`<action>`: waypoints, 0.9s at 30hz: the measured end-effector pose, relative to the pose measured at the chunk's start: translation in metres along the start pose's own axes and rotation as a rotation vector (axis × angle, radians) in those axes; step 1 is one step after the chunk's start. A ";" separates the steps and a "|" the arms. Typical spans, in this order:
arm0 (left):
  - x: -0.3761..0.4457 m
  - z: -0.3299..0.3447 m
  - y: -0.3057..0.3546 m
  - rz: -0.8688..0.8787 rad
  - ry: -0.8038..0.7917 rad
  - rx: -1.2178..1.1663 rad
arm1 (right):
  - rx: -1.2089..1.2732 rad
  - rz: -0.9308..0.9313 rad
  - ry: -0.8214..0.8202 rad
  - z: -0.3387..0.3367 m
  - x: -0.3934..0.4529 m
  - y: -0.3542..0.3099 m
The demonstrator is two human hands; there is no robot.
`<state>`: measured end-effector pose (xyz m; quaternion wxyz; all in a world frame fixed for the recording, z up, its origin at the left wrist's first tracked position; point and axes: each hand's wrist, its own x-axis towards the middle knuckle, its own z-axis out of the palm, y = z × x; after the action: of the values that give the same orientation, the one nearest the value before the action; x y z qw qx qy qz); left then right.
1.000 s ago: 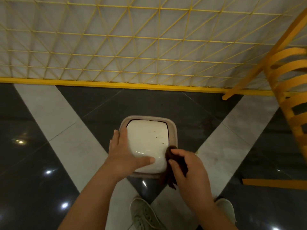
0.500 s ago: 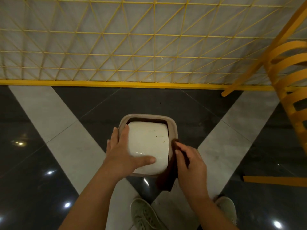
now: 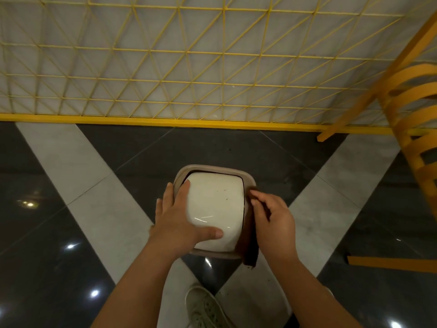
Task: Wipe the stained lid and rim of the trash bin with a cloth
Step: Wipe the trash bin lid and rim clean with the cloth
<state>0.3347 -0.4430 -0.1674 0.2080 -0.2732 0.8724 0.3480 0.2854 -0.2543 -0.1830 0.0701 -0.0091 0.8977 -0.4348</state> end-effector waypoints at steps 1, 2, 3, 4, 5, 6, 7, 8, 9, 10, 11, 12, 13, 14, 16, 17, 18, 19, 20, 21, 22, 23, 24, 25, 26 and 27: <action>0.000 0.000 0.000 -0.002 0.000 -0.003 | -0.030 -0.045 0.016 -0.001 -0.011 0.002; 0.000 0.000 0.000 -0.003 0.001 -0.008 | -0.070 -0.115 0.024 -0.003 -0.021 0.002; 0.000 0.000 0.000 -0.004 0.004 -0.013 | -0.117 -0.199 0.018 -0.004 -0.031 0.000; 0.000 0.000 0.001 -0.006 0.007 -0.015 | -0.178 -0.301 -0.001 -0.005 -0.037 -0.005; -0.001 0.000 0.002 -0.011 0.009 -0.013 | -0.252 -0.414 -0.026 -0.004 -0.039 -0.009; -0.001 0.000 0.004 -0.016 0.014 -0.010 | -0.322 -0.506 -0.067 -0.002 -0.037 -0.014; -0.002 0.001 0.005 -0.018 0.021 -0.008 | -0.380 -0.560 -0.113 0.001 -0.033 -0.021; -0.003 0.001 0.006 -0.018 0.027 -0.004 | -0.429 -0.579 -0.162 0.004 -0.026 -0.028; -0.003 0.000 0.006 -0.016 0.030 0.000 | -0.471 -0.582 -0.205 0.005 -0.017 -0.036; -0.003 0.000 0.006 -0.015 0.029 0.002 | -0.509 -0.576 -0.226 0.005 -0.009 -0.043; -0.002 0.000 0.005 -0.016 0.024 -0.002 | -0.527 -0.563 -0.233 0.004 -0.001 -0.047; -0.001 0.000 0.004 -0.015 0.018 -0.004 | -0.525 -0.518 -0.229 0.002 0.007 -0.049; 0.000 0.000 0.003 -0.012 0.013 -0.002 | -0.497 -0.449 -0.212 0.000 0.015 -0.047; 0.001 0.000 0.002 -0.006 0.012 0.004 | -0.446 -0.370 -0.176 -0.002 0.020 -0.044; 0.002 0.000 0.002 0.009 0.009 0.013 | -0.347 -0.232 -0.109 -0.004 0.025 -0.036; 0.003 0.000 0.003 0.022 0.003 0.017 | -0.333 -0.203 -0.107 -0.005 0.024 -0.033; 0.003 0.000 0.004 0.038 -0.003 0.026 | -0.343 -0.186 -0.121 -0.006 0.023 -0.031; 0.004 0.000 0.004 0.051 -0.004 0.042 | -0.348 -0.173 -0.138 -0.008 0.020 -0.030; 0.004 0.000 0.005 0.057 0.004 0.061 | -0.355 -0.164 -0.153 -0.010 0.018 -0.028; 0.004 -0.001 0.006 0.053 0.017 0.073 | -0.359 -0.151 -0.160 -0.014 0.017 -0.027; 0.003 -0.001 0.007 0.038 0.033 0.069 | -0.367 -0.136 -0.165 -0.017 0.015 -0.026; 0.003 -0.003 0.008 0.018 0.055 0.048 | -0.372 -0.129 -0.165 -0.020 0.013 -0.024; 0.002 -0.004 0.008 0.000 0.084 0.018 | -0.381 -0.133 -0.161 -0.022 0.012 -0.022; 0.002 -0.005 0.007 -0.011 0.118 -0.015 | -0.381 -0.137 -0.156 -0.025 0.009 -0.021; 0.002 -0.006 0.007 -0.015 0.146 -0.052 | -0.380 -0.144 -0.146 -0.026 0.006 -0.019; 0.002 -0.007 0.006 -0.011 0.159 -0.102 | -0.381 -0.160 -0.132 -0.027 0.002 -0.017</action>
<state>0.3283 -0.4451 -0.1604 0.1258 -0.3151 0.8657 0.3679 0.2785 -0.2441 -0.1536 0.0912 -0.1218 0.9535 -0.2601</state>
